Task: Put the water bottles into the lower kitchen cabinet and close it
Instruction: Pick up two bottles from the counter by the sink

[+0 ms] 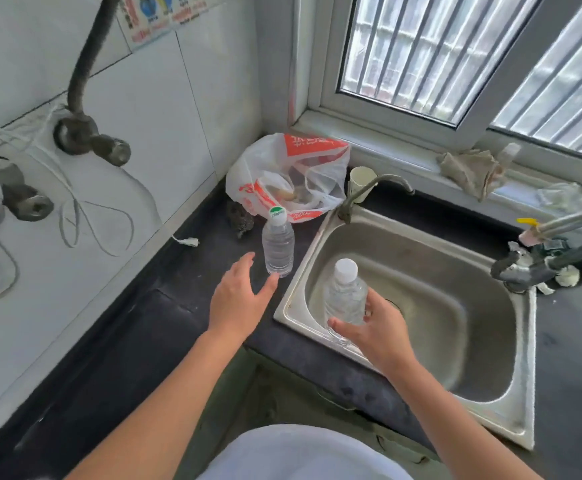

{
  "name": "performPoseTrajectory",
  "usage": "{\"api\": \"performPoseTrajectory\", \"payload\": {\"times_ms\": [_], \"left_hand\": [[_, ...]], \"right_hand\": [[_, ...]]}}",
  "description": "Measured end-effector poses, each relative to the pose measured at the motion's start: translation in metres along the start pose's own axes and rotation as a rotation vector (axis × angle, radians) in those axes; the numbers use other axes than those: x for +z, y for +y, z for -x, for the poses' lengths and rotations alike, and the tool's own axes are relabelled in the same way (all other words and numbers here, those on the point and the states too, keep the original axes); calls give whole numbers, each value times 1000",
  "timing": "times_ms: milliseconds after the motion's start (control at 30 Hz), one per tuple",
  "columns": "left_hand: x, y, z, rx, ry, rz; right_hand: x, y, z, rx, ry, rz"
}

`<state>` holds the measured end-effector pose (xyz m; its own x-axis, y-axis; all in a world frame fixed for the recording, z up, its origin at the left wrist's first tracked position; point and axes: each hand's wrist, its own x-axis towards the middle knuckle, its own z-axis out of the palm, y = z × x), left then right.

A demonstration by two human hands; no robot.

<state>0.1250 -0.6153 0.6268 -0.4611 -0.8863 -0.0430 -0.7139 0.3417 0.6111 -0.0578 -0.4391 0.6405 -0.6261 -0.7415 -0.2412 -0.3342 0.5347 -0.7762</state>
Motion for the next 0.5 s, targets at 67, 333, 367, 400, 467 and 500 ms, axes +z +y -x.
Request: {"api": "performPoseTrajectory", "payload": {"times_ms": [67, 333, 367, 400, 467, 500], "left_hand": [[6, 0, -25, -26, -39, 107], [35, 3, -76, -41, -75, 393], [36, 4, -76, -40, -72, 421], [37, 5, -76, -34, -72, 440], [38, 6, -76, -23, -85, 458], [38, 6, -76, -23, -91, 460]], "right_hand": [[4, -5, -3, 54, 34, -3], [11, -12, 0, 196, 120, -28], [11, -12, 2, 208, 131, -35], [11, -11, 4, 220, 142, -43], [11, -8, 9, 233, 169, -64], [12, -6, 12, 237, 183, -78]]}}
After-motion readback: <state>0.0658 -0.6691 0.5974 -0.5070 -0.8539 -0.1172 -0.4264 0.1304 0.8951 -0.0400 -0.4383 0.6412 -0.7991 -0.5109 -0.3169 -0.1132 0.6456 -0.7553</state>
